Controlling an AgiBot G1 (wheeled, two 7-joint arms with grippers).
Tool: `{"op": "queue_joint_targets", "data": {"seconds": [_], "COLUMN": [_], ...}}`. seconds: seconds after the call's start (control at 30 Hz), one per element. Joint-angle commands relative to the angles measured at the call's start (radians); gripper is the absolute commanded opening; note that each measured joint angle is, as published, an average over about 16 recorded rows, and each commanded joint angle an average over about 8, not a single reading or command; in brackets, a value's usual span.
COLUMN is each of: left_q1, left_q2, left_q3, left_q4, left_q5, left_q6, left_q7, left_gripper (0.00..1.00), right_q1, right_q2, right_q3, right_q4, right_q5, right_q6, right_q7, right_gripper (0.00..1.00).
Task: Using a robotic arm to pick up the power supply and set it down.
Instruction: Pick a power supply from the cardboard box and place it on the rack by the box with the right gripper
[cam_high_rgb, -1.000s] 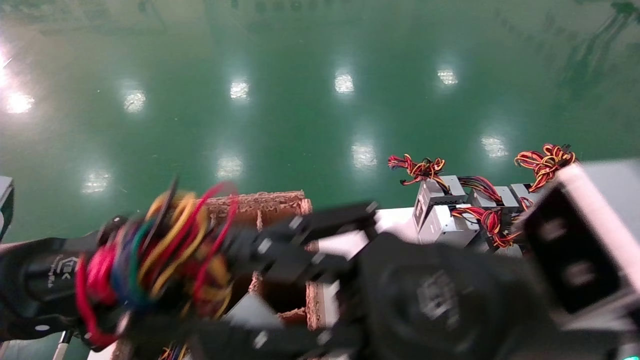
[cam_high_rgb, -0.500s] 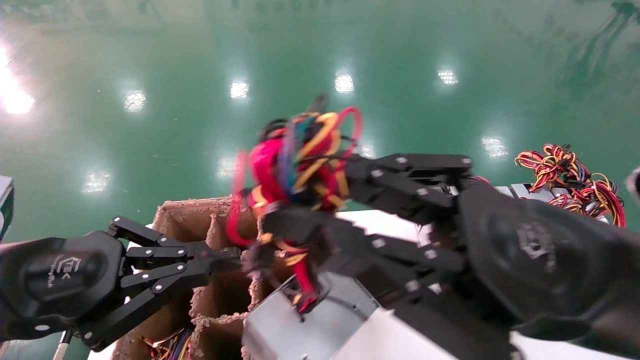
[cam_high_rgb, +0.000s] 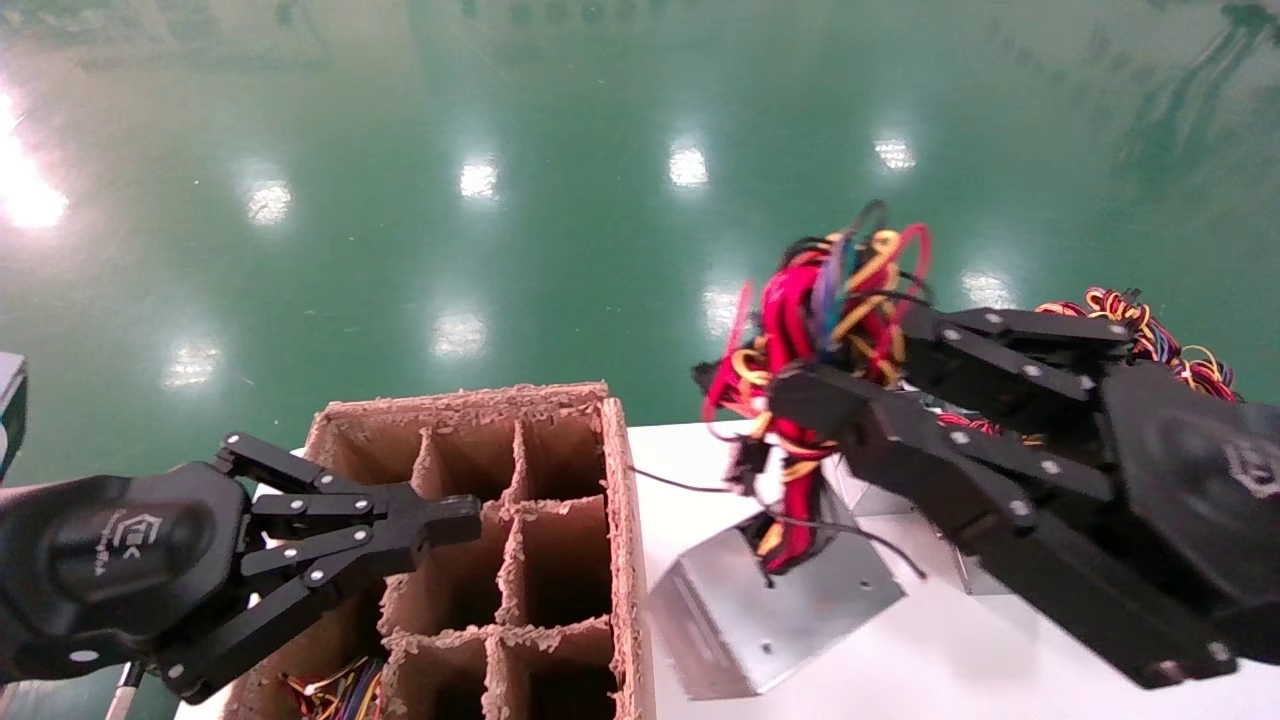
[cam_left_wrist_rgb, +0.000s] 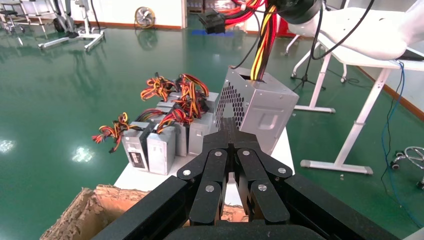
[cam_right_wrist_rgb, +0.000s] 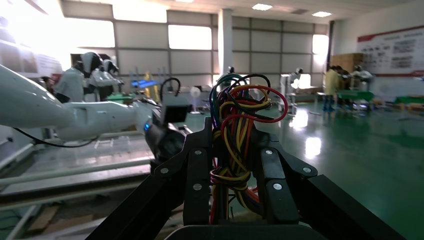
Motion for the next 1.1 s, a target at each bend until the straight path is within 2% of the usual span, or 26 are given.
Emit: {"op": "queue_joint_targets", "data": {"seconds": [0.03,0.23,0.53,0.87,1.1], "left_q1": [0.0,0.0,0.0,0.0,0.0], "left_q2": [0.0,0.0,0.0,0.0,0.0], "left_q3": [0.0,0.0,0.0,0.0,0.0], "left_q4": [0.0,0.0,0.0,0.0,0.0], "left_q5": [0.0,0.0,0.0,0.0,0.0], "left_q6": [0.0,0.0,0.0,0.0,0.0], "left_q7": [0.0,0.0,0.0,0.0,0.0], "left_gripper": [0.0,0.0,0.0,0.0,0.0], "right_q1": [-0.021,-0.122,-0.255,-0.244,-0.204], "right_q2": [0.026,0.091,0.152,0.18,0.197], "right_q3": [0.017,0.074,0.11,0.033,-0.039], "right_q4": [0.0,-0.003,-0.002,-0.002,-0.001], "right_q5": [0.008,0.01,-0.039,-0.167,-0.272], "right_q6": [0.001,0.059,0.214,0.373,0.448], "right_q7": [-0.002,-0.022,-0.016,0.055,0.109], "right_gripper": [0.0,0.0,0.0,0.0,0.0]}}
